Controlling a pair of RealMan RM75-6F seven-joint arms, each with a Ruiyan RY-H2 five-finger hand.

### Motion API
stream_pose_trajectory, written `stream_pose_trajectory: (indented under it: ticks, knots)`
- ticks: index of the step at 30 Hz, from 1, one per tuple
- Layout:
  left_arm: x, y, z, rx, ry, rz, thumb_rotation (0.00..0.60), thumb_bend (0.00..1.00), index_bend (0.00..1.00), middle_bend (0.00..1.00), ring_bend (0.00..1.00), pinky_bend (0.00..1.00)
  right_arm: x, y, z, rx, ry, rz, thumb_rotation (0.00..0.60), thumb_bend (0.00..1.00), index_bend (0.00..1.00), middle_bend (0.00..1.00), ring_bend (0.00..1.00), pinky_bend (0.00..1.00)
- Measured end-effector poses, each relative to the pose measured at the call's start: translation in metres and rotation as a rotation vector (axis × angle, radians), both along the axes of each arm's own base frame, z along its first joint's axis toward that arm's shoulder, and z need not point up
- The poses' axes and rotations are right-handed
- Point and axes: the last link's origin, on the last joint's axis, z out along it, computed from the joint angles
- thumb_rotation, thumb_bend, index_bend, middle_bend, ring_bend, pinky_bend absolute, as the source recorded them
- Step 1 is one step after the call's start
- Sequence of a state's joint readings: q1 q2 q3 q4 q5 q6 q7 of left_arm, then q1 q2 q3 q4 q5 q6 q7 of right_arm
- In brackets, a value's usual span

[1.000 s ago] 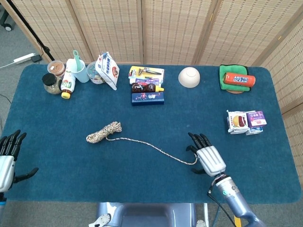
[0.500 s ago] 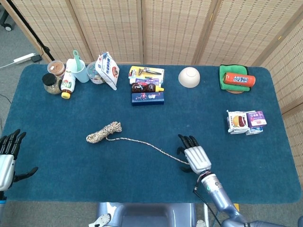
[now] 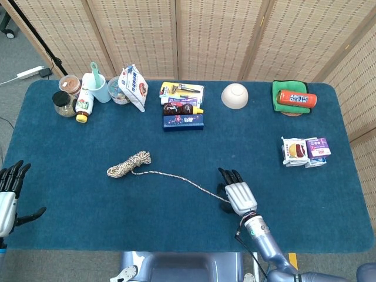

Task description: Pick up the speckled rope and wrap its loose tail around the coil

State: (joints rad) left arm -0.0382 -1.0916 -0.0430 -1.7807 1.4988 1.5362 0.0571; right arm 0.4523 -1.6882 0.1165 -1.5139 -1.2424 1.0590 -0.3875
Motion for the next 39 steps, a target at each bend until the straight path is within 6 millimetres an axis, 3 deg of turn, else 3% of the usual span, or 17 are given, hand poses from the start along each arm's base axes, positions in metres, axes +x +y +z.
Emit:
stream_pose_trajectory:
  ticks: [16, 39]
  knots:
    - [-0.001, 0.0, 0.001, 0.003, 0.001, 0.001, 0.6, 0.07, 0.0, 0.0, 0.0, 0.0, -0.006, -0.002, -0.007, 0.003, 0.013, -0.017, 0.6, 0.42, 0.48, 0.0, 0.0, 0.0]
    - [0.0, 0.001, -0.001, 0.001, 0.009, 0.006, 0.6, 0.07, 0.0, 0.0, 0.0, 0.0, -0.012, -0.004, -0.012, 0.012, 0.02, -0.033, 0.6, 0.44, 0.54, 0.0, 0.0, 0.0]
